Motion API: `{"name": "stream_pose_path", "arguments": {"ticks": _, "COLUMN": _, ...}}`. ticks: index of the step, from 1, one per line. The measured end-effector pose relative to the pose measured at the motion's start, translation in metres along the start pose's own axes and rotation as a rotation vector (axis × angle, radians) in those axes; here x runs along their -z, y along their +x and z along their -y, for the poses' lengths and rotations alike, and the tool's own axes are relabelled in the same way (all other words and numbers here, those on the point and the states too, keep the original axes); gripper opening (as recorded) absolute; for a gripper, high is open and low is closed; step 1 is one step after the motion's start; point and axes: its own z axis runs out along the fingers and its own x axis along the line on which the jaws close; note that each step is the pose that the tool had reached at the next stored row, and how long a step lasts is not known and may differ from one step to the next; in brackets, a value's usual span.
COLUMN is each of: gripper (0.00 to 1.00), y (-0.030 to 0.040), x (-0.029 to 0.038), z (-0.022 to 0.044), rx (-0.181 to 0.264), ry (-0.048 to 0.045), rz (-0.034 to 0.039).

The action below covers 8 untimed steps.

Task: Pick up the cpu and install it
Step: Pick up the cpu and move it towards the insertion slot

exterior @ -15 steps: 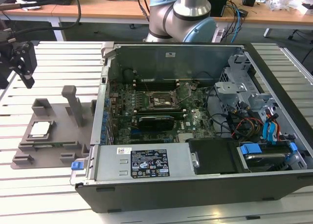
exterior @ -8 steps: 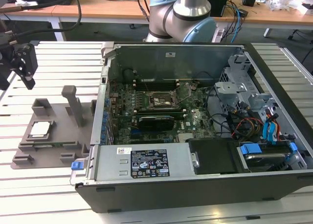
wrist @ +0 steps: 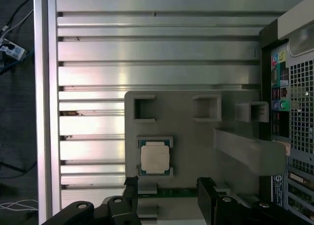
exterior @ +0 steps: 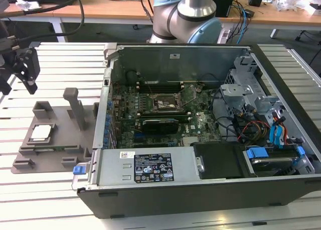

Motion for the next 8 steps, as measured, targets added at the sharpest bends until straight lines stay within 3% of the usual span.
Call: {"name": "stream_pose_path", "arguments": {"ticks": 8, "gripper": 0.6, "y": 0.0002, "x": -0.0075, "z": -0.0001, "rx": 0.0, "ry": 0.0, "rz": 0.0001}}
